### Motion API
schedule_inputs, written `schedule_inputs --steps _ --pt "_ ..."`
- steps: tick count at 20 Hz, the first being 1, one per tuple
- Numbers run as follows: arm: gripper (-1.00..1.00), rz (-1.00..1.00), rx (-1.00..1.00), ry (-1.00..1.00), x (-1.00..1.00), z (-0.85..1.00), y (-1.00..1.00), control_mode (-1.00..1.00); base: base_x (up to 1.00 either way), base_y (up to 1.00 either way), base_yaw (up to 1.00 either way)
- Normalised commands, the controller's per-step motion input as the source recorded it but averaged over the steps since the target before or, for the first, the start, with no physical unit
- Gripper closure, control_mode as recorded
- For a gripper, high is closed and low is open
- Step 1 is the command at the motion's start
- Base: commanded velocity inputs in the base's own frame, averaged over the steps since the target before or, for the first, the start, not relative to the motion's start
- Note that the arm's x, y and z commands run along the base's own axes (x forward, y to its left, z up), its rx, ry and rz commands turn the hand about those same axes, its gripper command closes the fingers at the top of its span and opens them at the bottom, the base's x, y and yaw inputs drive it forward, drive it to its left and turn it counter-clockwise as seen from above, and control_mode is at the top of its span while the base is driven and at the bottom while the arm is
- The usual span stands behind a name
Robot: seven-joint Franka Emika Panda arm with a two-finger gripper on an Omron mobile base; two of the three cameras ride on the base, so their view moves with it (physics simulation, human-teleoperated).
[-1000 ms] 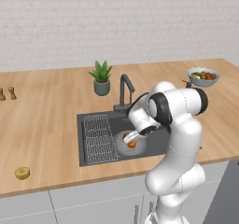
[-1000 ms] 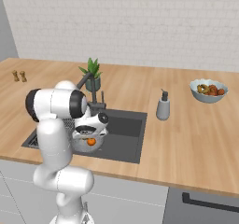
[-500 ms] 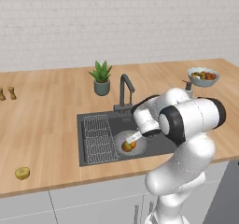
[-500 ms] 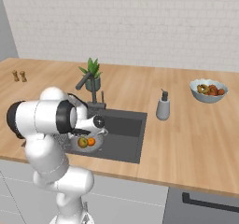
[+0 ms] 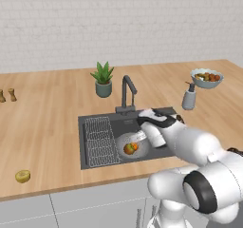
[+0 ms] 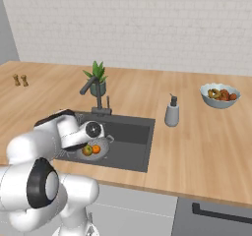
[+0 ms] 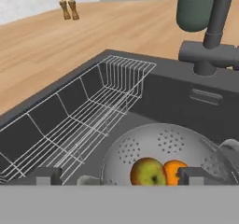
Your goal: Put the colander in the sink, put the kiwi, tangerine, apple in the colander, and turn on the sink faucet and pour water over the colander.
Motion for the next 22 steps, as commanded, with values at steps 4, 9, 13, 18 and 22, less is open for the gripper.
schedule_inputs --steps 4,9,13,18,22 --pt "-1.0 0.01 -0.06 0.0 0.14 1.0 -0.17 -1.0 0.0 0.0 0.0" --pt "-1.0 0.0 -0.1 0.19 -0.53 1.0 -0.27 -1.0 0.0 0.0 0.0" --pt "-1.0 -0.1 0.0 0.2 -0.94 0.93 0.2 -1.0 0.0 0.0 0.0" --pt "-1.0 -0.11 0.0 0.25 -0.93 0.94 0.39 -1.0 0.0 0.0 0.0" --pt "-1.0 -0.09 0.04 0.33 -1.0 0.3 0.91 -1.0 0.0 0.0 0.0"
